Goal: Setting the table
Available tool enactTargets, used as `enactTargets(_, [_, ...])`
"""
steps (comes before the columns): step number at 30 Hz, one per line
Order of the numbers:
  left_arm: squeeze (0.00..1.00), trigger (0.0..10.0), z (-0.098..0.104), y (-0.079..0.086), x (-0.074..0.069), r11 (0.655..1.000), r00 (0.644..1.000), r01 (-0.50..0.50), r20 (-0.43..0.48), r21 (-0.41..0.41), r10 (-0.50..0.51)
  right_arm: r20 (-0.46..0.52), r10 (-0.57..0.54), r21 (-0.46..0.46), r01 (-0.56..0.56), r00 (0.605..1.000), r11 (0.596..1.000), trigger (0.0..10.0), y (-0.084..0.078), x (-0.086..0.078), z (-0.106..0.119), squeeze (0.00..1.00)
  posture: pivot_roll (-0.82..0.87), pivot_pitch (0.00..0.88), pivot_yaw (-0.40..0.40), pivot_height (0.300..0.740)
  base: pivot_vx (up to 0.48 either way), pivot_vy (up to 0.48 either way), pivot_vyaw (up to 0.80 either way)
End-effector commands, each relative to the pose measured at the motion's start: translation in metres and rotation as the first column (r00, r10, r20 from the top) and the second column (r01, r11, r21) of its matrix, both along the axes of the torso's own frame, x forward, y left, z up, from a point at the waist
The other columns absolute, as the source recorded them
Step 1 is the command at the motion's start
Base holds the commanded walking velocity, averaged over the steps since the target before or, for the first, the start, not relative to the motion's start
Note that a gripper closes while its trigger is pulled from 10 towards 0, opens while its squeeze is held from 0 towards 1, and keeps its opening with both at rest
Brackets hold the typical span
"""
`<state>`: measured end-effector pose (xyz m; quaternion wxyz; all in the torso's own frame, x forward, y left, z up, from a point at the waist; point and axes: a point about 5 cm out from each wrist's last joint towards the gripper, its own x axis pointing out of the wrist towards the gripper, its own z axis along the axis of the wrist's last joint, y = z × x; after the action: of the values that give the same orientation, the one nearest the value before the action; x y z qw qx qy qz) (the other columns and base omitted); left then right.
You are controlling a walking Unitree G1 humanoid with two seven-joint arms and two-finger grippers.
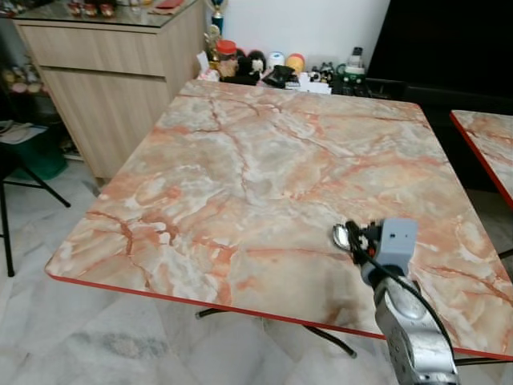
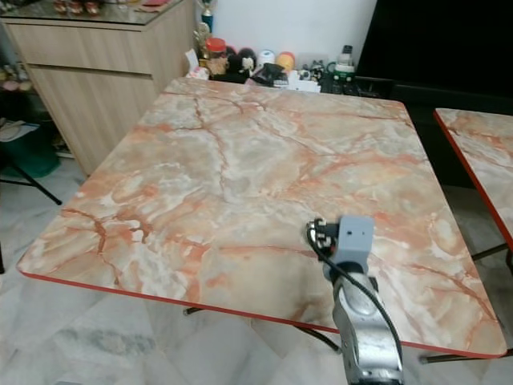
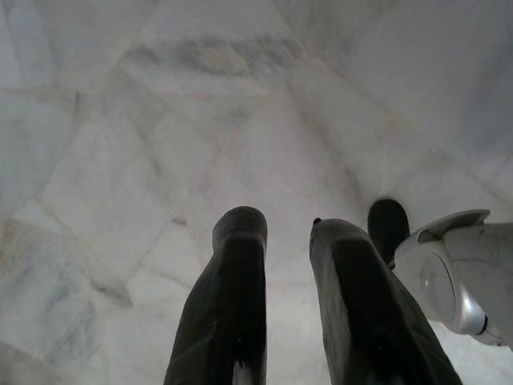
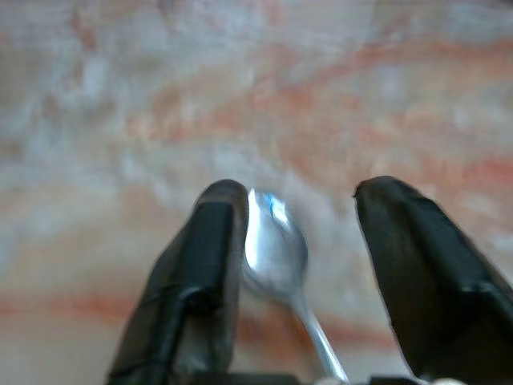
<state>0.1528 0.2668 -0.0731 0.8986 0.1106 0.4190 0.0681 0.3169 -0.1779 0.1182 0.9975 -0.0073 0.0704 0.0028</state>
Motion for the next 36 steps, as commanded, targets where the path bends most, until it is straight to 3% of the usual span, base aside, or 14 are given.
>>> enactTargets(1, [0.00,10.0,-0.003,-0.001,-0.005,1.000,0.999,0.026,-0.033,0.004,-0.026,-0.046,0.028,-0.029,-0.029,0.999,0.999,10.0,-0.003,-0.001,-0.004,1.00,0.09,0.143,-0.021,0.740,0.000,0.000,0.00])
enactTargets(2, [0.00,10.0,-0.003,-0.001,-0.006,1.000,0.999,0.027,-0.034,0.005,-0.027,-0.048,0.048,-0.042,-0.050,0.998,0.998,10.0,-0.004,0.000,-0.003,0.00,0.09,0.143,-0.022,0.740,0.000,0.000,0.00])
enactTargets(12, [0.00,10.0,-0.004,-0.001,-0.009,1.000,0.999,0.026,-0.040,0.007,-0.026,-0.181,0.141,-0.038,-0.150,0.973,0.988,10.0,-0.016,0.007,-0.015,0.00,0.10,0.142,-0.028,0.740,0.000,0.000,0.00])
enactTargets(17, [0.00,10.0,-0.004,0.001,-0.009,1.000,0.999,0.028,-0.042,0.011,-0.028,-0.175,0.206,0.038,-0.202,0.963,0.979,10.0,-0.013,0.009,-0.013,0.00,0.09,0.134,-0.024,0.740,0.000,0.000,0.00])
enactTargets(36, [0.00,10.0,-0.003,-0.001,-0.006,0.997,0.996,0.077,-0.047,0.018,-0.076,-0.210,0.199,0.011,-0.201,0.957,0.980,10.0,-0.024,0.005,-0.016,0.00,0.09,0.132,-0.019,0.740,0.000,0.000,0.00])
